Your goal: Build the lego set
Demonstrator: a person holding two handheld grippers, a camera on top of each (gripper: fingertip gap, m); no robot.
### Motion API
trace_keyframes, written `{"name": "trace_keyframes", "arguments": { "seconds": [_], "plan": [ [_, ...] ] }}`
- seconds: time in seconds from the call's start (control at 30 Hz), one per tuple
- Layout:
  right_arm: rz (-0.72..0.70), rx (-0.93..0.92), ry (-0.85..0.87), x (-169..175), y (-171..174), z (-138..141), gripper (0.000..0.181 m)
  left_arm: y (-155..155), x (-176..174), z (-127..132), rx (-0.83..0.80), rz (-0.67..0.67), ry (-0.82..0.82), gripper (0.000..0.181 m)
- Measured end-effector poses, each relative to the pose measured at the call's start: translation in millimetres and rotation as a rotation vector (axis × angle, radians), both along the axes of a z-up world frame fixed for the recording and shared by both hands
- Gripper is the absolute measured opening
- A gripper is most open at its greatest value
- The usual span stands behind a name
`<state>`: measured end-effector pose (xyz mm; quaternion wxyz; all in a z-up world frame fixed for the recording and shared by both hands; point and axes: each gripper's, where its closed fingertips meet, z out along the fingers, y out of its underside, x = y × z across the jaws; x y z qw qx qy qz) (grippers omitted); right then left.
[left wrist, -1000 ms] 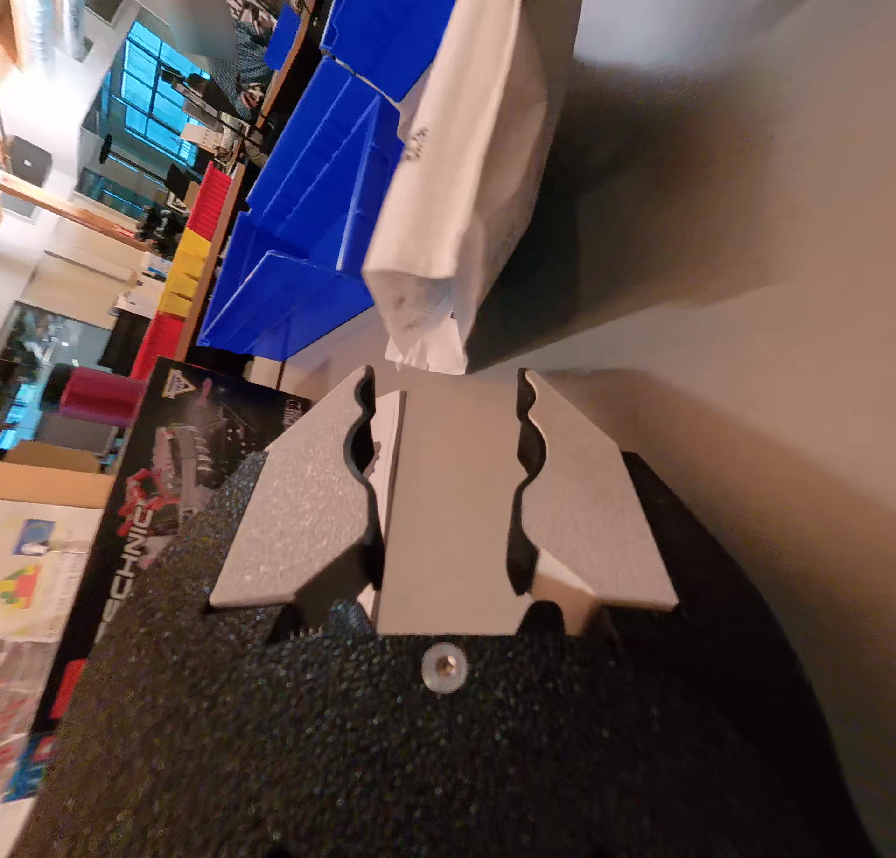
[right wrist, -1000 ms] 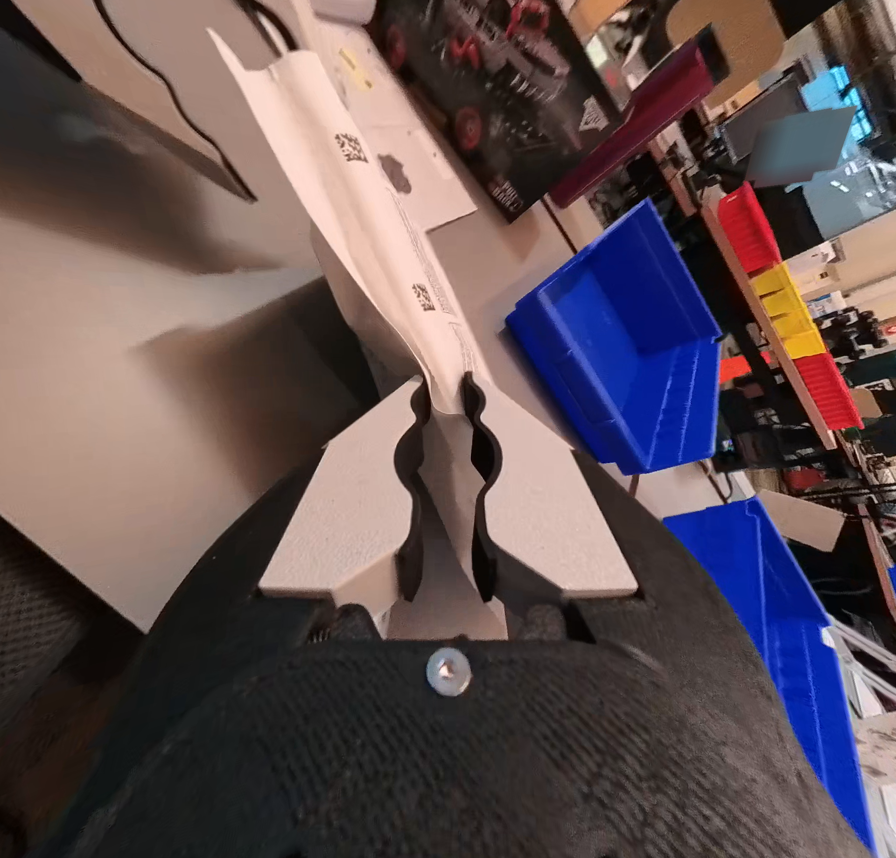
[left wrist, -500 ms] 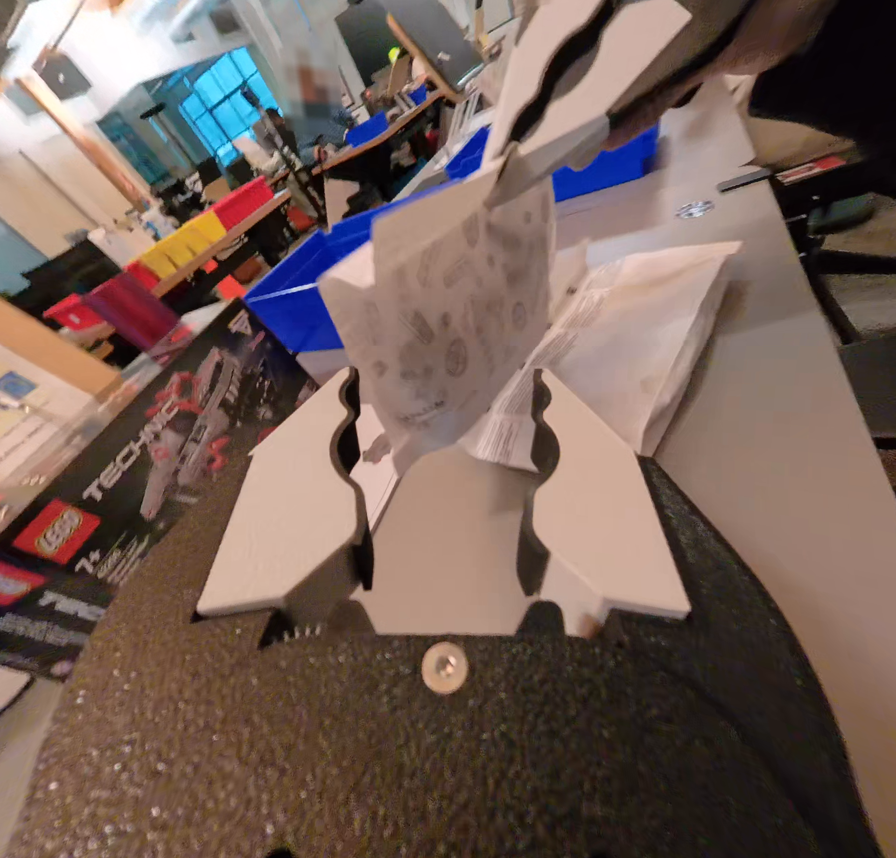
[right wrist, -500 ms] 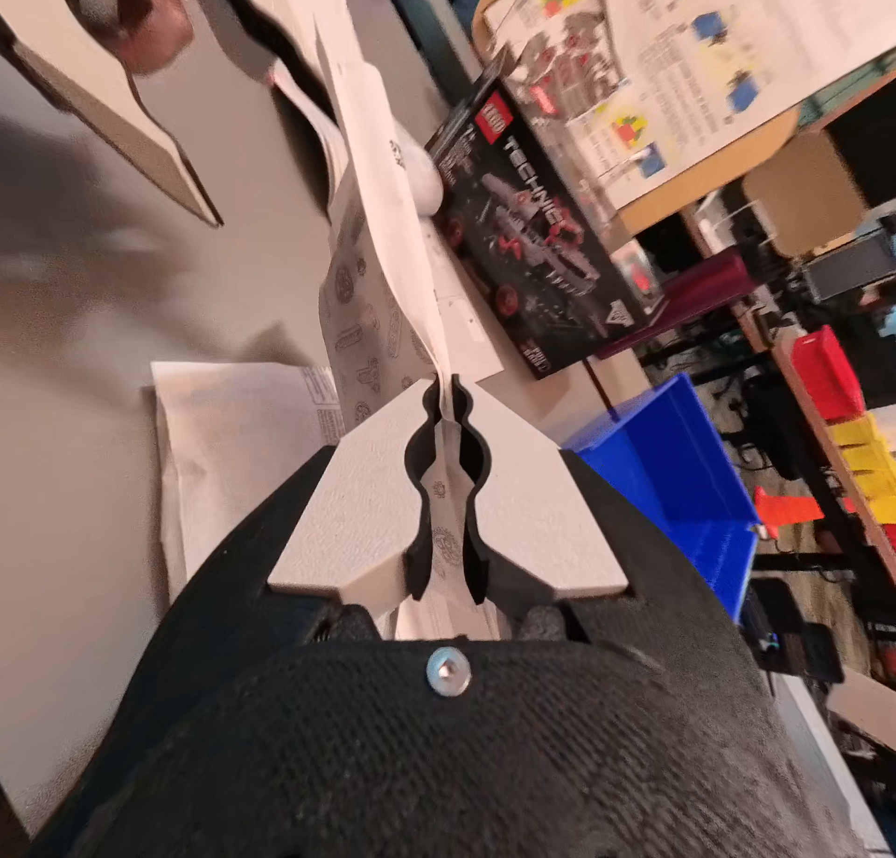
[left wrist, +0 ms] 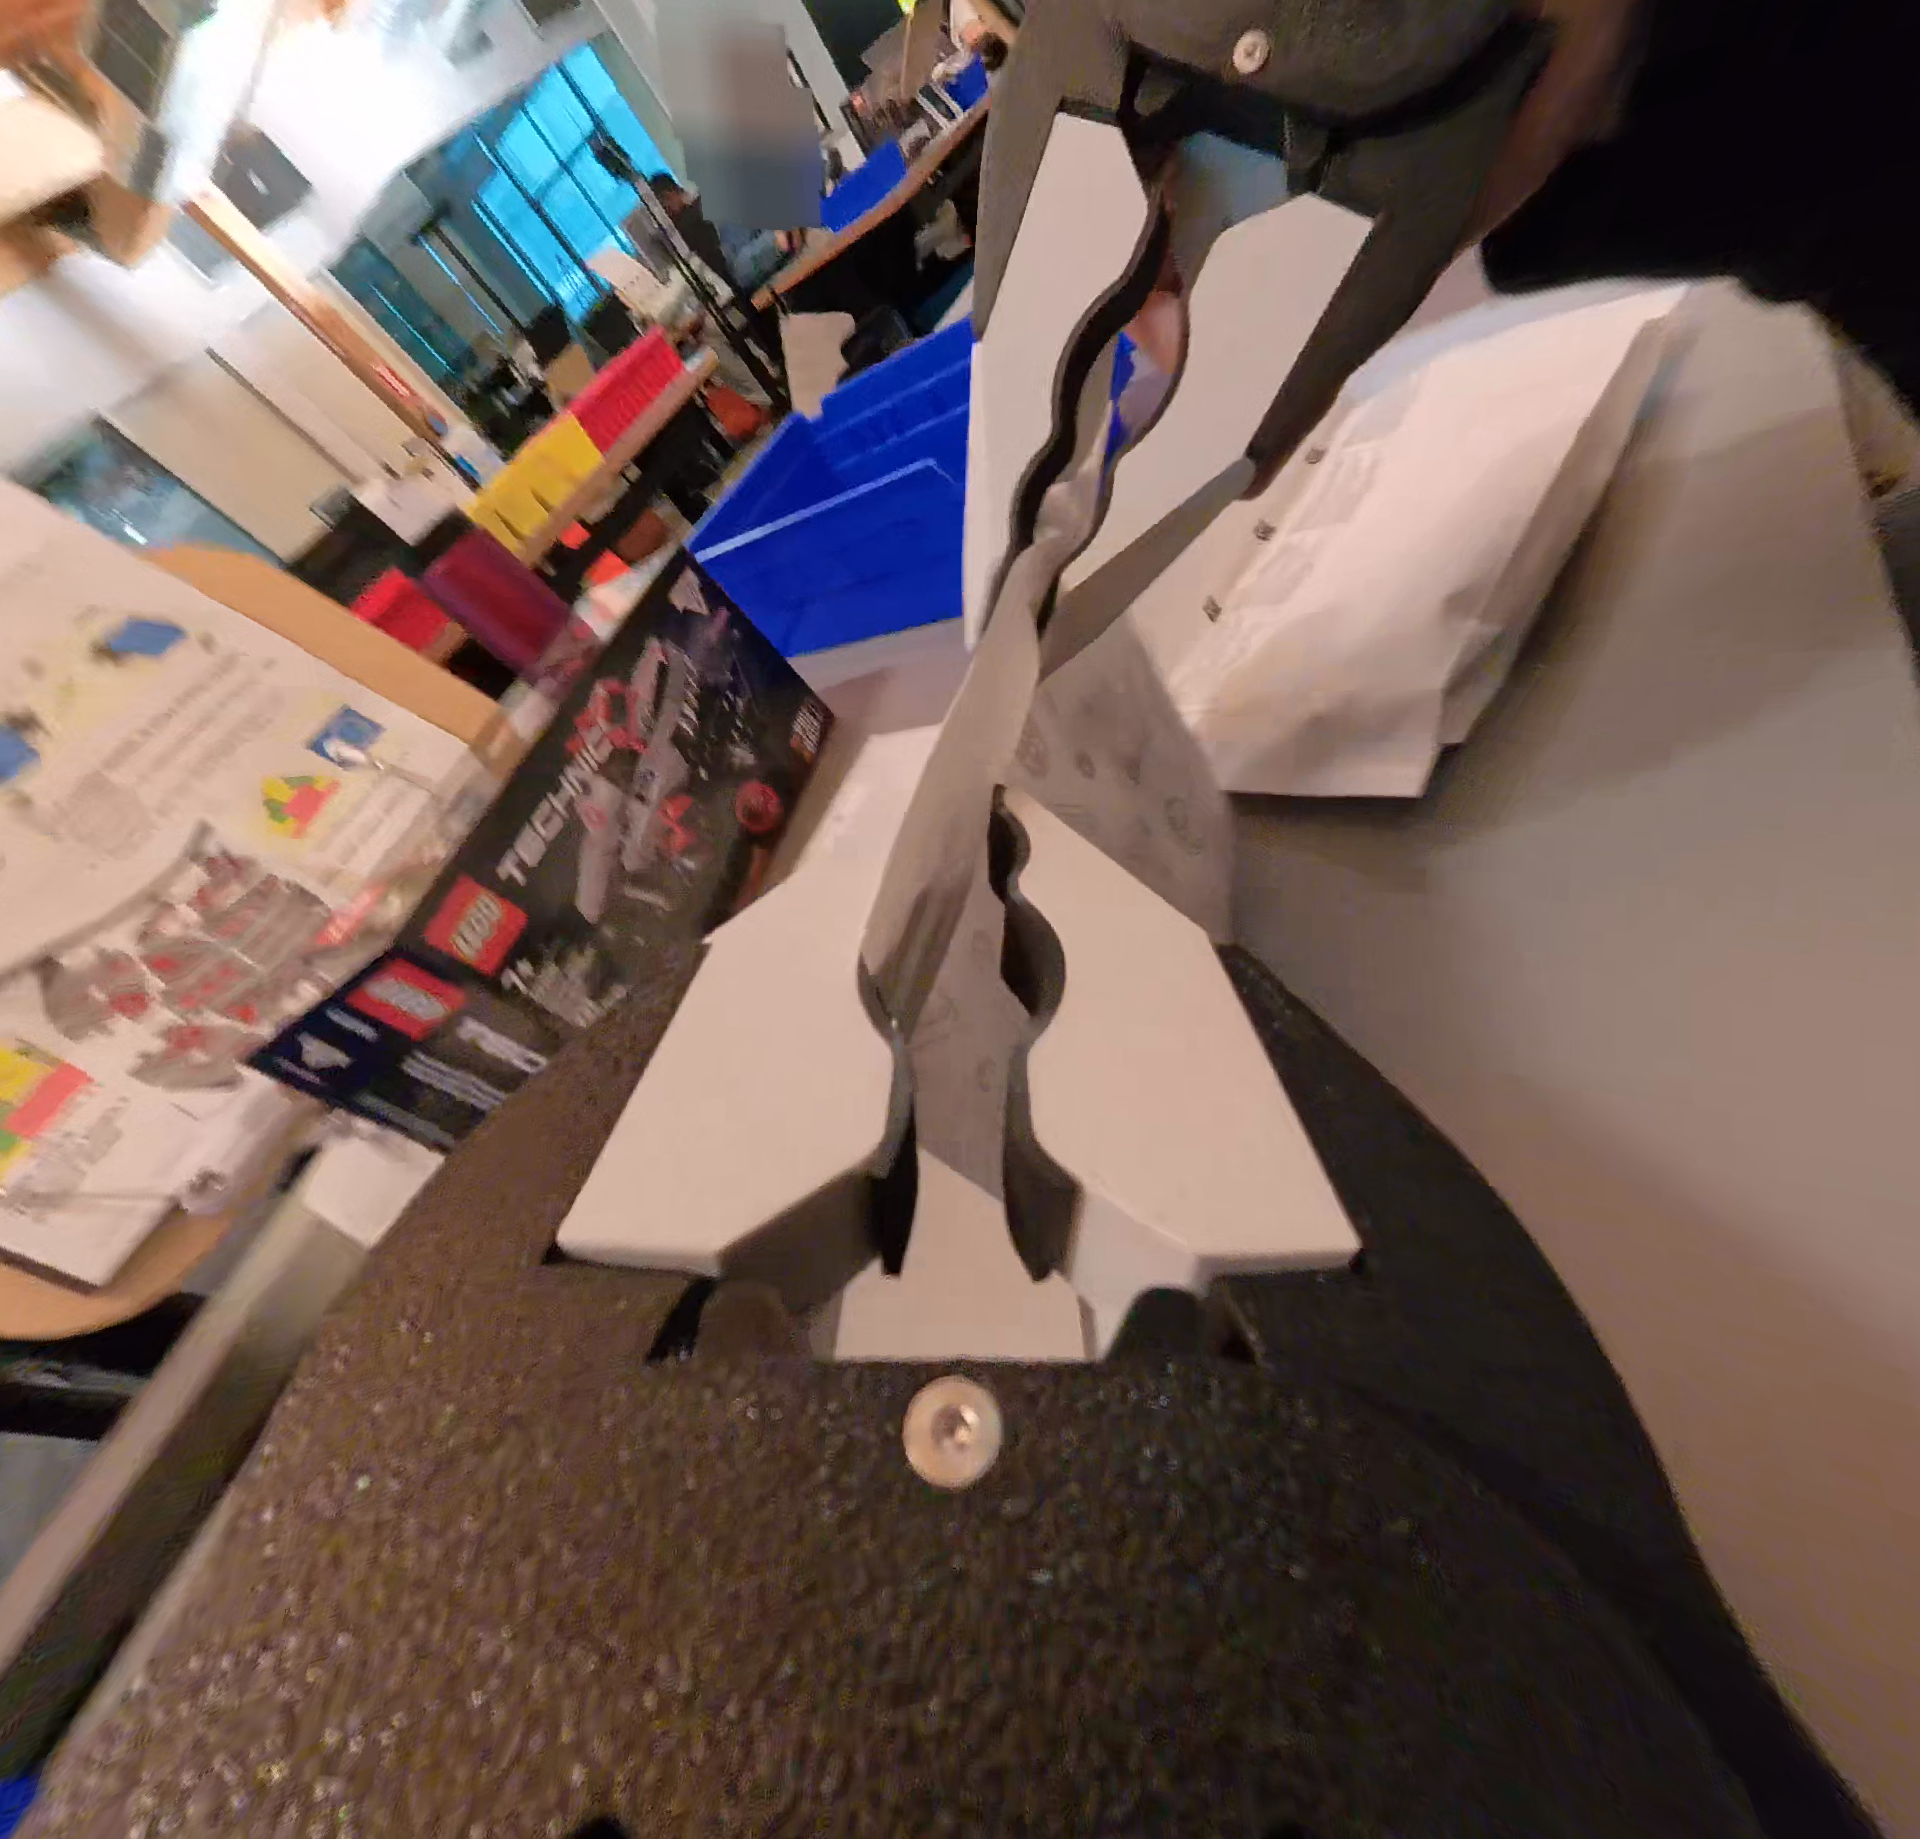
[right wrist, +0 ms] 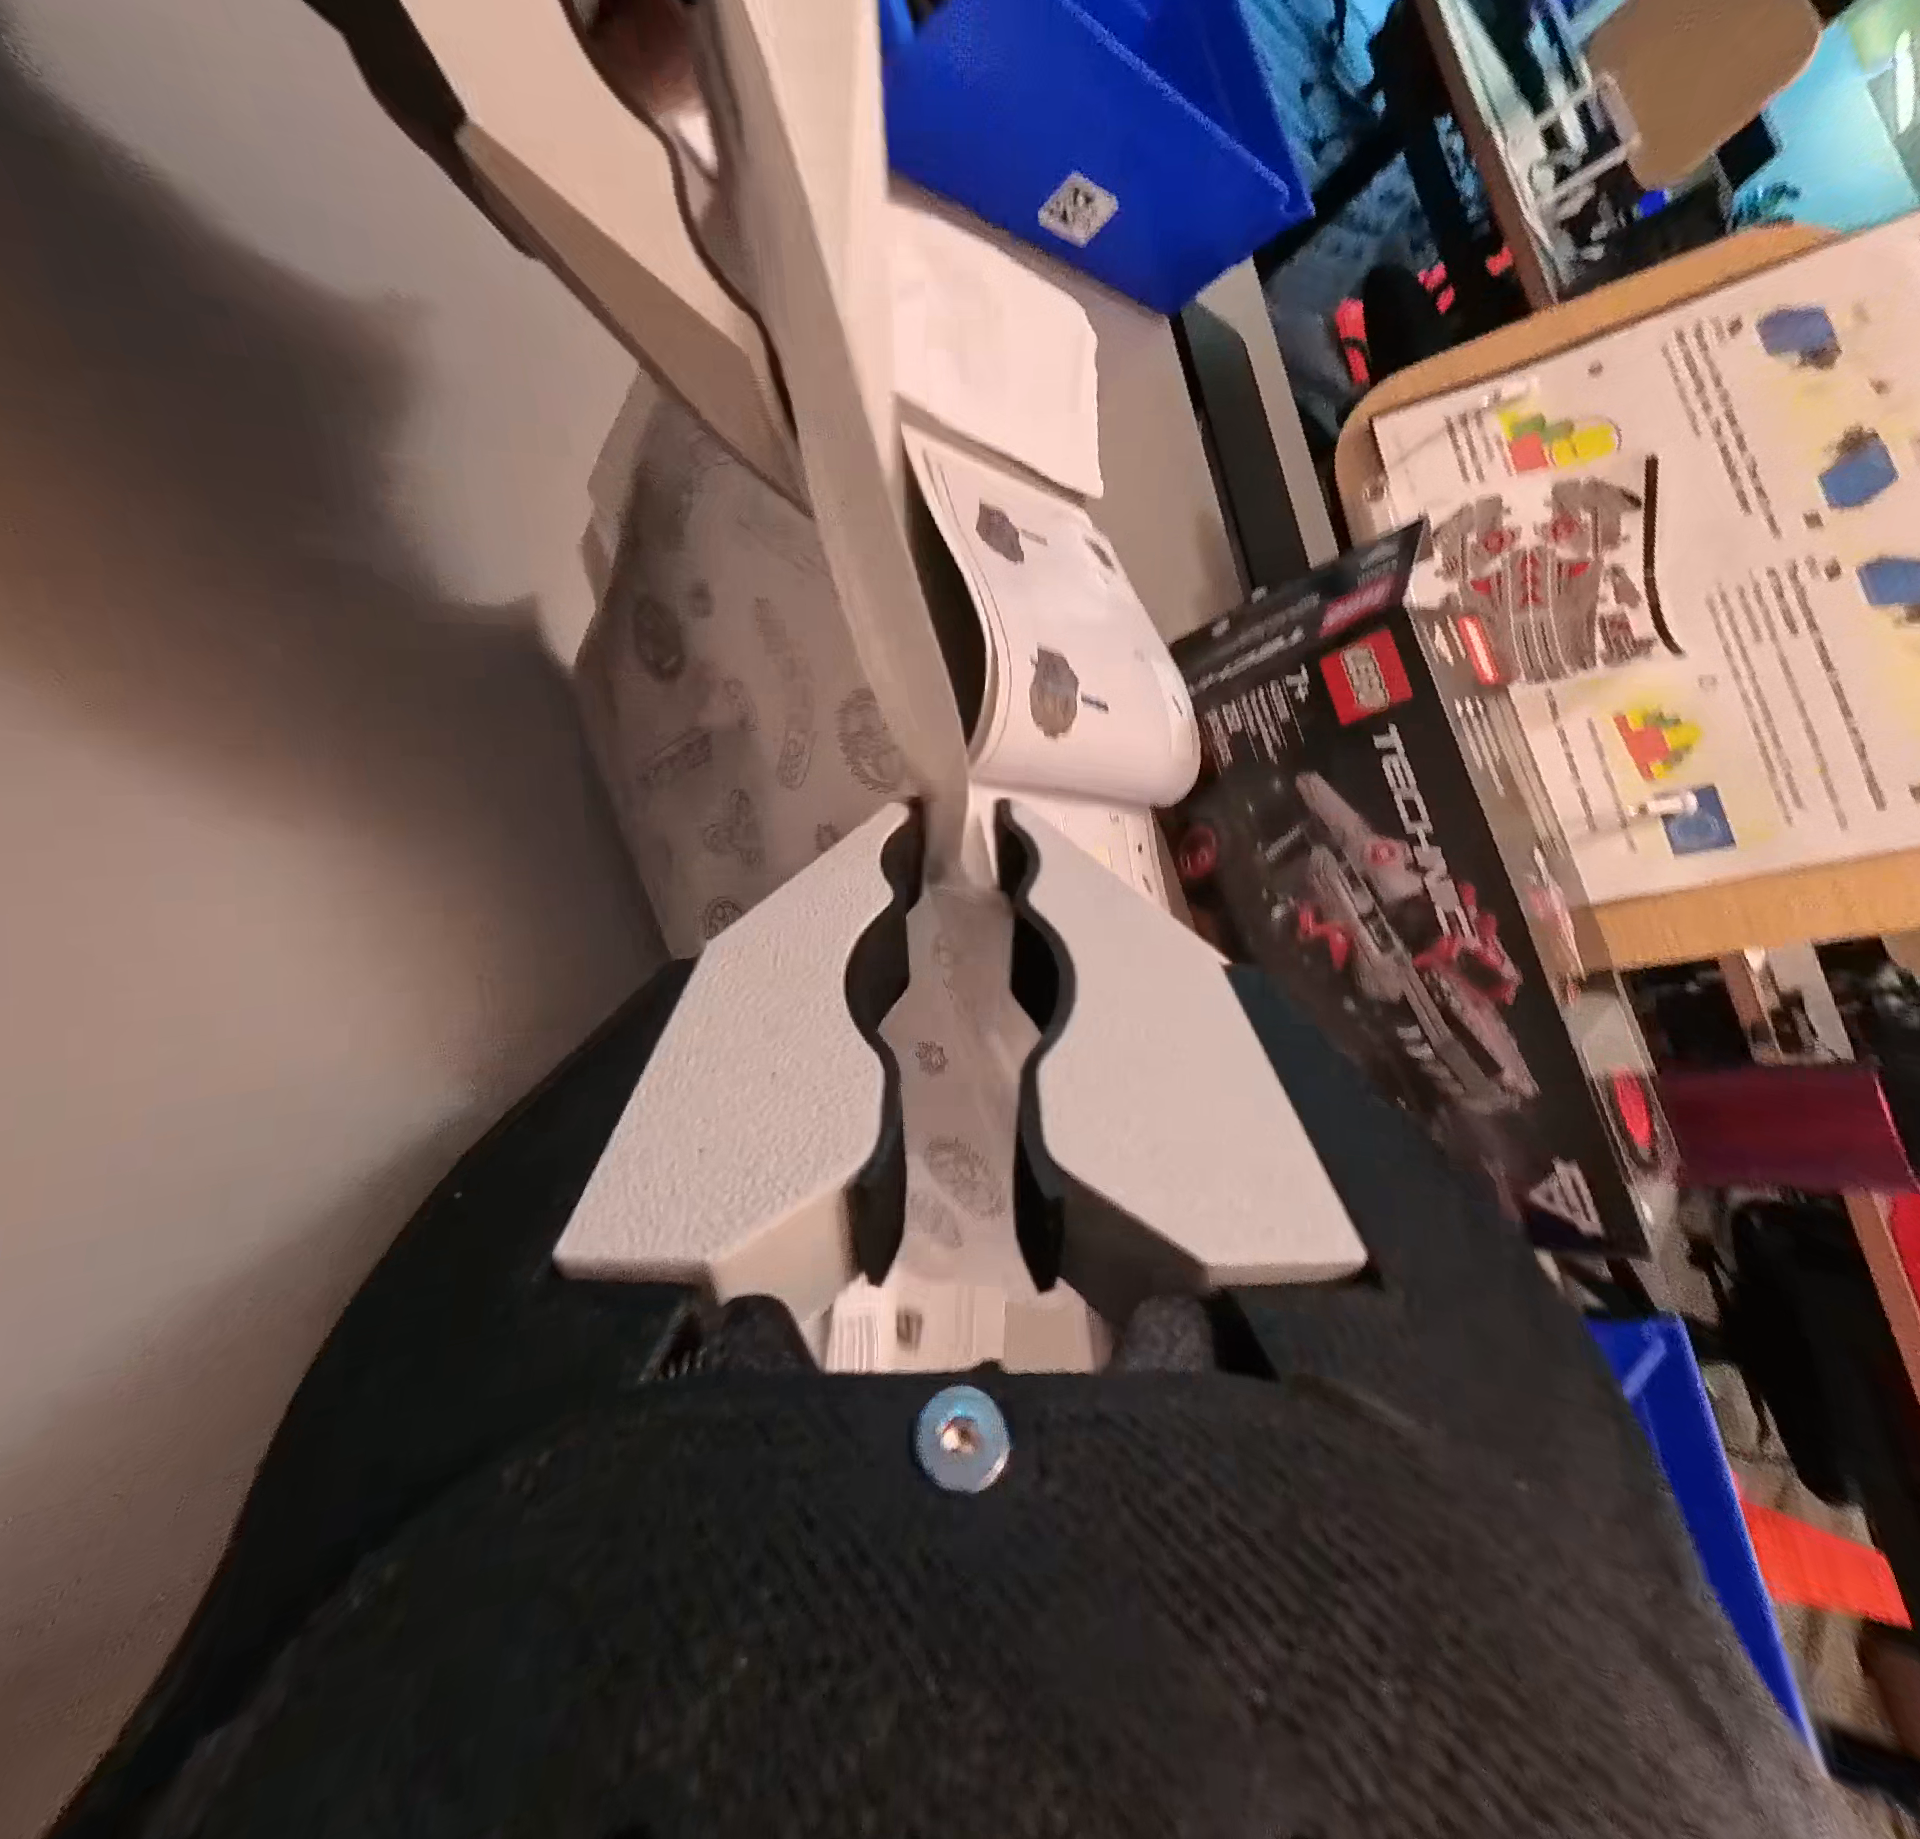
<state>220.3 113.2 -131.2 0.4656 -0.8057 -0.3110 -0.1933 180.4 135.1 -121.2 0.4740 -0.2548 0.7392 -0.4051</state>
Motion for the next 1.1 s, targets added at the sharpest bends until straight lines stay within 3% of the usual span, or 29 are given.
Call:
{"name": "trace_keyframes", "arguments": {
  "seconds": [0.03, 0.2, 0.3, 0.4, 0.5, 0.7, 0.9, 1.1],
  "plan": [
    [0.018, 0.025, 0.020, -3.8, 6.3, 1.3, 0.016, 6.8, -7.1, -4.4, -0.033, -0.002, 0.042, 0.002],
    [-0.093, 0.038, 0.118, 17.5, 15.3, -10.6, 0.057, 59.1, -49.2, -11.3, -0.225, 0.034, 0.166, 0.000],
    [-0.080, 0.035, 0.363, 10.5, 23.3, -24.3, 0.078, 82.9, -83.6, -11.6, -0.291, -0.054, 0.216, 0.000],
    [-0.004, 0.004, 0.575, -17.3, 48.3, -39.3, 0.082, 111.8, -110.7, -11.2, -0.361, -0.094, 0.263, 0.000],
    [0.115, -0.068, 0.653, -60.3, 77.9, -54.3, 0.078, 142.0, -129.6, -9.5, -0.425, -0.070, 0.281, 0.000],
    [0.254, -0.018, 0.676, -107.0, 138.0, -53.2, 0.000, 189.1, -162.9, -9.1, -0.516, 0.008, 0.262, 0.000],
    [0.295, -0.058, 0.781, -127.2, 169.8, -52.7, 0.000, 236.5, -182.0, -18.4, -0.439, 0.200, 0.236, 0.010],
    [0.319, -0.055, 0.813, -133.8, 186.0, -41.0, 0.000, 269.8, -191.0, 3.1, -0.159, 0.462, 0.201, 0.051]
  ]
}}
